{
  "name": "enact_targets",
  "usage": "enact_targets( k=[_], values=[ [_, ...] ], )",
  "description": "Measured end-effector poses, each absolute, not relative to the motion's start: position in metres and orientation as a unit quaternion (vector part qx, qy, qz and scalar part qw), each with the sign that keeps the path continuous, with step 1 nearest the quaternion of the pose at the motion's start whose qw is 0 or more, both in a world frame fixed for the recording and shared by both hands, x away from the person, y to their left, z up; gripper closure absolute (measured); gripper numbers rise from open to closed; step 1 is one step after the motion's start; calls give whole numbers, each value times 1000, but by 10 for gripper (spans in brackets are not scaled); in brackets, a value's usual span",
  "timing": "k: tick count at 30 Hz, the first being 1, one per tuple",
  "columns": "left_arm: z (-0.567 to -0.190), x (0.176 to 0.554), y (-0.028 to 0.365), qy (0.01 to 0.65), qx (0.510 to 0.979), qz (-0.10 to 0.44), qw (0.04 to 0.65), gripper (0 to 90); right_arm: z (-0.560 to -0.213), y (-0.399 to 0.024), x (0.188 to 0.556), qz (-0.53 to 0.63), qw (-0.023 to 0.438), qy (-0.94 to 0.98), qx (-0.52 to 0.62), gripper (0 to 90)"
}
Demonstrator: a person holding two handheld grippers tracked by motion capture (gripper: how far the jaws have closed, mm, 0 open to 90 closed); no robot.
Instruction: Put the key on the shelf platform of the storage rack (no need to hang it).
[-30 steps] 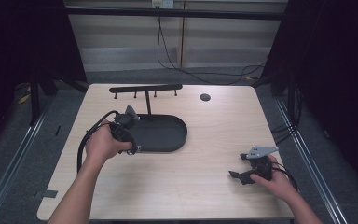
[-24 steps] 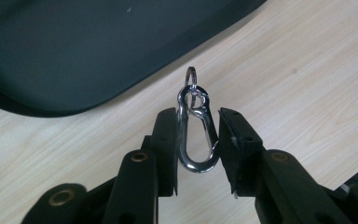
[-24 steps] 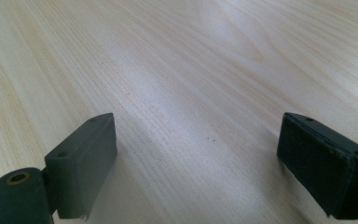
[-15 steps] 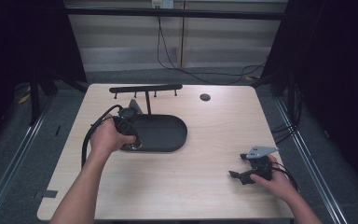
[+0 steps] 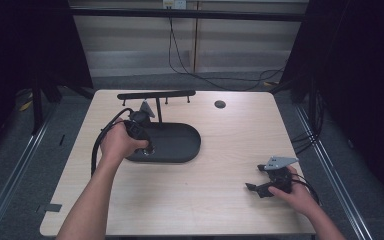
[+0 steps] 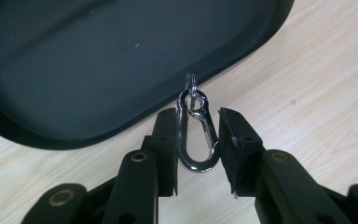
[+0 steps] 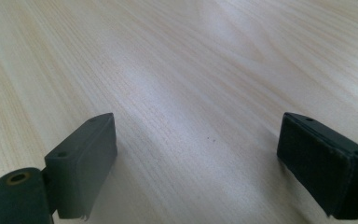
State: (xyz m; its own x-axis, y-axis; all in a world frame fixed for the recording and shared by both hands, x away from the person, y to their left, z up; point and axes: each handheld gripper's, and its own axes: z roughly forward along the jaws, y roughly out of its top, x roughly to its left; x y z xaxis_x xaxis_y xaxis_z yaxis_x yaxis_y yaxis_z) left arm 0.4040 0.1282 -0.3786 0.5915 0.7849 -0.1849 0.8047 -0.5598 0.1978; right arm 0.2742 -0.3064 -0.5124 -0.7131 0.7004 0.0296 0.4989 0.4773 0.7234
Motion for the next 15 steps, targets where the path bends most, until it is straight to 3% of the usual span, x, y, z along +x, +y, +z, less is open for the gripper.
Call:
enact_targets(
  k=[15],
  values=[
    [-385, 416, 122, 459, 877, -37, 140, 686, -512, -306, 274, 369, 136, 848, 354, 114]
  ],
)
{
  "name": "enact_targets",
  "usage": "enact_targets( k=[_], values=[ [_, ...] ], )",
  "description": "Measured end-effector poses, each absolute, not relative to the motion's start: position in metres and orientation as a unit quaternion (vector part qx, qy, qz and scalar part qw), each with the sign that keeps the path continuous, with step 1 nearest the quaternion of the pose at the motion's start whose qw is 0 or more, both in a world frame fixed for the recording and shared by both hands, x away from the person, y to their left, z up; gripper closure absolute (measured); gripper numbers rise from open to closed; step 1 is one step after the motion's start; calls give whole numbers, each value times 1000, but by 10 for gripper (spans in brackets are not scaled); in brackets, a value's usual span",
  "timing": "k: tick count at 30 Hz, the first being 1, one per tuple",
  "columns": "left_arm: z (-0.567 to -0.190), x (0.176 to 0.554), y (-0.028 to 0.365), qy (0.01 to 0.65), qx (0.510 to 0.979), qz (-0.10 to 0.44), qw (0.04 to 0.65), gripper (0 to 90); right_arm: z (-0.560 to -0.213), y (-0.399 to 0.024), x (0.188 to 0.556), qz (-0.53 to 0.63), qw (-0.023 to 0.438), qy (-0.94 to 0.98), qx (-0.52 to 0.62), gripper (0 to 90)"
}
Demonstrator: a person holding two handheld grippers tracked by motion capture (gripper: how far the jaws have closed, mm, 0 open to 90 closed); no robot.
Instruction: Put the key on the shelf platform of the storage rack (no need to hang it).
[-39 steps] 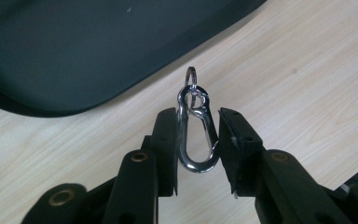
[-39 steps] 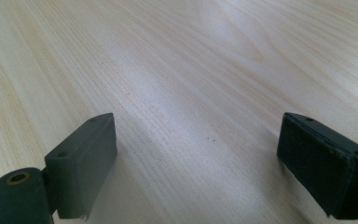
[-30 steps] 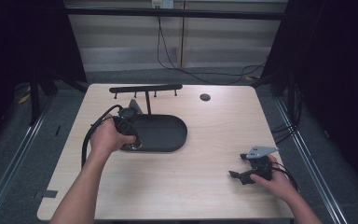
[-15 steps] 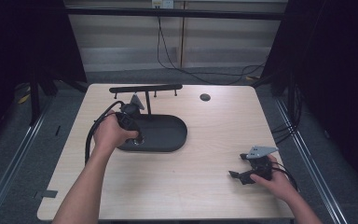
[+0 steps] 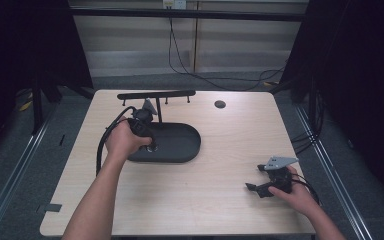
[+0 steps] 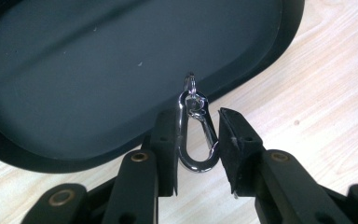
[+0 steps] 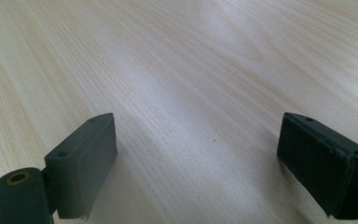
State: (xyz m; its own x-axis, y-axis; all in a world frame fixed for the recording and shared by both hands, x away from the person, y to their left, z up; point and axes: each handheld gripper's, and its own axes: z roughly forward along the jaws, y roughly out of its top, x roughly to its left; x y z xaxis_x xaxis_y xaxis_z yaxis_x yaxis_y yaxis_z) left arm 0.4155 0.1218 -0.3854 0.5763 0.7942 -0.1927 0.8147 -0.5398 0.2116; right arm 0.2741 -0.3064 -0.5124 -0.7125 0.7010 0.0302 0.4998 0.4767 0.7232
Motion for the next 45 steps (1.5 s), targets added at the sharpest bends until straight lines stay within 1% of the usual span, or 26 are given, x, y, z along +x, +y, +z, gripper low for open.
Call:
enact_targets(
  k=[23, 34, 41, 45],
  values=[
    [-397, 426, 112, 465, 872, -18, 152, 686, -512, -307, 274, 369, 136, 849, 353, 115],
    [-409, 431, 107, 471, 868, -12, 156, 686, -512, -306, 274, 369, 136, 850, 351, 115],
    [-417, 433, 104, 471, 869, -17, 149, 686, -512, -306, 274, 369, 136, 850, 352, 114],
    [-420, 434, 103, 470, 870, -10, 147, 686, -512, -306, 274, 369, 135, 850, 352, 114]
  ],
)
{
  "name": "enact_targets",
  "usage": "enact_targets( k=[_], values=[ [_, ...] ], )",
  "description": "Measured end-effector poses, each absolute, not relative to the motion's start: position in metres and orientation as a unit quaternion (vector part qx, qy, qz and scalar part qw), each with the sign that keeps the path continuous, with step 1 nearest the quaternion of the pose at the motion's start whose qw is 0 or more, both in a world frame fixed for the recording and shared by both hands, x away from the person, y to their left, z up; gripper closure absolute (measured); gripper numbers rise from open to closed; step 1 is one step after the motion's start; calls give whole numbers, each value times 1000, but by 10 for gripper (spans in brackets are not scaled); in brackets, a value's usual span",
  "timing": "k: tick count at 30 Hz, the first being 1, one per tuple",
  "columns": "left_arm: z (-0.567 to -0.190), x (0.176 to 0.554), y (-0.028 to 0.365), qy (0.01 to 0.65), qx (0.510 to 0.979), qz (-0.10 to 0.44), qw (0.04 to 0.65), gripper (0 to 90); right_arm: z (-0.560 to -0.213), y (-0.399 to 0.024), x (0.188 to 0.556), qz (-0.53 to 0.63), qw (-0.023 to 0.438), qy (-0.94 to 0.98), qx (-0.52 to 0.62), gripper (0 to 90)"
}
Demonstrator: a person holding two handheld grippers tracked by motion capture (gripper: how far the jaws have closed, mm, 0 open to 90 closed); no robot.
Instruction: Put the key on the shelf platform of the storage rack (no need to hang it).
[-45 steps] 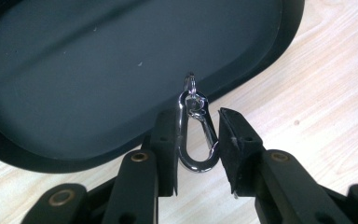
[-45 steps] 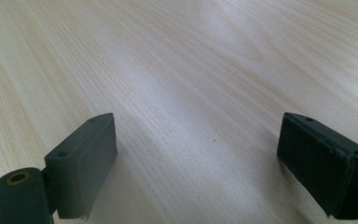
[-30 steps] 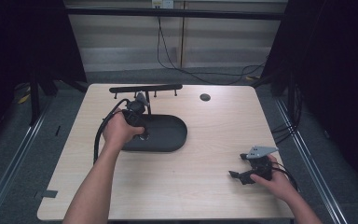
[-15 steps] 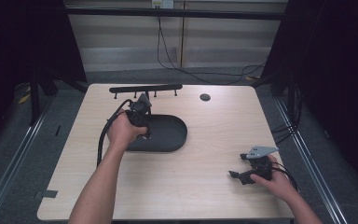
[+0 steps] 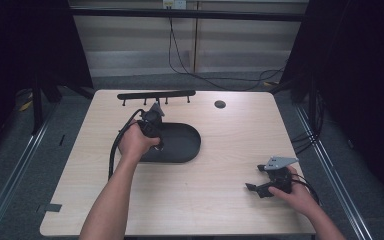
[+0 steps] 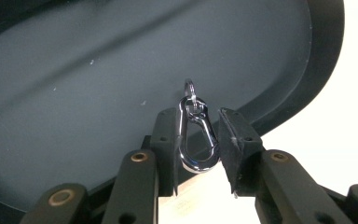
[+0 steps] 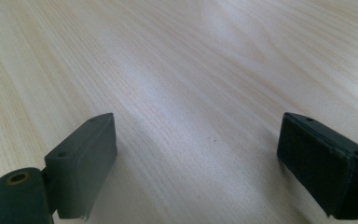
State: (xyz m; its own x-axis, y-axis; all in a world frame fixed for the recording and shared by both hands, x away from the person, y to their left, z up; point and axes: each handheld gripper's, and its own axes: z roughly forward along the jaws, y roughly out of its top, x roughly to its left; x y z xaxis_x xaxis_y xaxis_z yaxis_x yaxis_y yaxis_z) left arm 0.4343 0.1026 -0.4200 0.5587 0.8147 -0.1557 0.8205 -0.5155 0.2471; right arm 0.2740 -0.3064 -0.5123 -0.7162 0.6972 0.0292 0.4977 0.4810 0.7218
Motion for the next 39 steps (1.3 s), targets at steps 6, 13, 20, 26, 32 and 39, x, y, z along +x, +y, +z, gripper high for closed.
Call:
enact_targets(
  k=[6, 13, 20, 26, 32, 39],
  values=[
    [-425, 435, 100, 468, 872, -8, 143, 686, -512, -306, 274, 369, 135, 850, 351, 114],
    [-431, 436, 102, 476, 868, -9, 144, 686, -512, -306, 274, 369, 135, 850, 351, 114],
    [-435, 436, 101, 477, 867, -6, 145, 686, -512, -306, 274, 369, 135, 850, 351, 114],
    [-437, 438, 101, 480, 865, -4, 148, 685, -512, -306, 274, 369, 135, 850, 351, 115],
    [-440, 438, 100, 480, 863, -2, 154, 685, -512, -306, 274, 369, 135, 850, 351, 115],
    [-445, 439, 101, 485, 860, 1, 155, 685, -512, -306, 274, 369, 135, 850, 351, 114]
  ],
)
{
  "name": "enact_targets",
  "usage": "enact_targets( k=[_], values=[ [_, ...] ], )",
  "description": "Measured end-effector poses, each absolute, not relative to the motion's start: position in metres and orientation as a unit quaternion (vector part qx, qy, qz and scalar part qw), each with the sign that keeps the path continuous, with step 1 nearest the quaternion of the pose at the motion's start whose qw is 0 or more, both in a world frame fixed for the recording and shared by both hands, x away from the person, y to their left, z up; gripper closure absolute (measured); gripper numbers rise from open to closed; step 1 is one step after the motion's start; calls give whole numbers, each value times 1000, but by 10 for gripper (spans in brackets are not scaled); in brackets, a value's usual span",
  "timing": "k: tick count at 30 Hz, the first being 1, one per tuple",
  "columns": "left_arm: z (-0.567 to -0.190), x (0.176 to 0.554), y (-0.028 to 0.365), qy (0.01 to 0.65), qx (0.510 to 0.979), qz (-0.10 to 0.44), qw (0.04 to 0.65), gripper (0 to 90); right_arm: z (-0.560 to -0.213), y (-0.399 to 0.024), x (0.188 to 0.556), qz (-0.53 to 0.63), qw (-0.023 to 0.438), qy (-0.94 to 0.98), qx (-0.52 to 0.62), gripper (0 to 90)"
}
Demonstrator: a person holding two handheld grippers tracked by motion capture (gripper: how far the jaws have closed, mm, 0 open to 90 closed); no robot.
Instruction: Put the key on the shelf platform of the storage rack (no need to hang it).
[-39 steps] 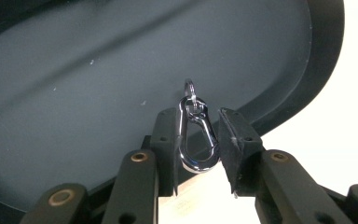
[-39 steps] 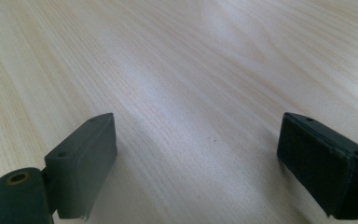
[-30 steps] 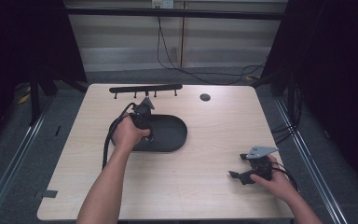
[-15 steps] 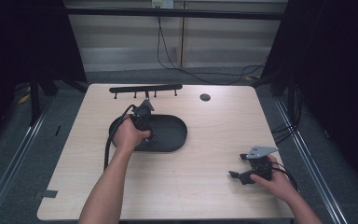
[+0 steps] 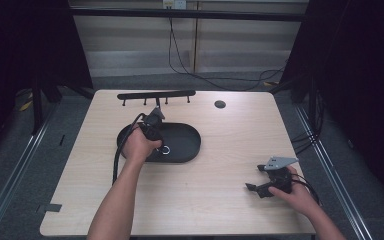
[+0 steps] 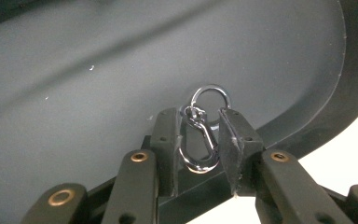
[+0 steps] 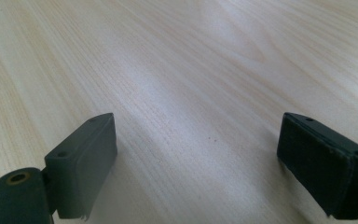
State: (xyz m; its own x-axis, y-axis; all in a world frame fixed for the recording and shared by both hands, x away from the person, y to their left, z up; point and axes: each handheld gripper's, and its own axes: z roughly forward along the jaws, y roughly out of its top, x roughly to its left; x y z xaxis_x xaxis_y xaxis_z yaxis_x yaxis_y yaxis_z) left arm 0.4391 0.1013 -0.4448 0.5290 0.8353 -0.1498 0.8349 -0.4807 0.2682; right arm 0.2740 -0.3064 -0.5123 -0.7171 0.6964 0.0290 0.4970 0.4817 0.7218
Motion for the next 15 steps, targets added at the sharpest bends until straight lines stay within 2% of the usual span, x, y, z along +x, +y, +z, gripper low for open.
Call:
enact_targets(
  k=[1, 2, 4, 6, 15],
  values=[
    [-445, 439, 101, 487, 859, 3, 158, 686, -512, -306, 274, 369, 135, 850, 351, 114],
    [-445, 439, 102, 481, 862, 3, 159, 747, -512, -306, 274, 369, 135, 850, 351, 114],
    [-444, 439, 103, 481, 861, 5, 162, 752, -512, -306, 274, 369, 135, 850, 351, 114],
    [-444, 439, 103, 476, 865, 8, 160, 719, -512, -306, 274, 369, 135, 850, 351, 114],
    [-439, 435, 106, 478, 861, 11, 172, 675, -512, -306, 274, 369, 135, 850, 351, 114]
  ],
)
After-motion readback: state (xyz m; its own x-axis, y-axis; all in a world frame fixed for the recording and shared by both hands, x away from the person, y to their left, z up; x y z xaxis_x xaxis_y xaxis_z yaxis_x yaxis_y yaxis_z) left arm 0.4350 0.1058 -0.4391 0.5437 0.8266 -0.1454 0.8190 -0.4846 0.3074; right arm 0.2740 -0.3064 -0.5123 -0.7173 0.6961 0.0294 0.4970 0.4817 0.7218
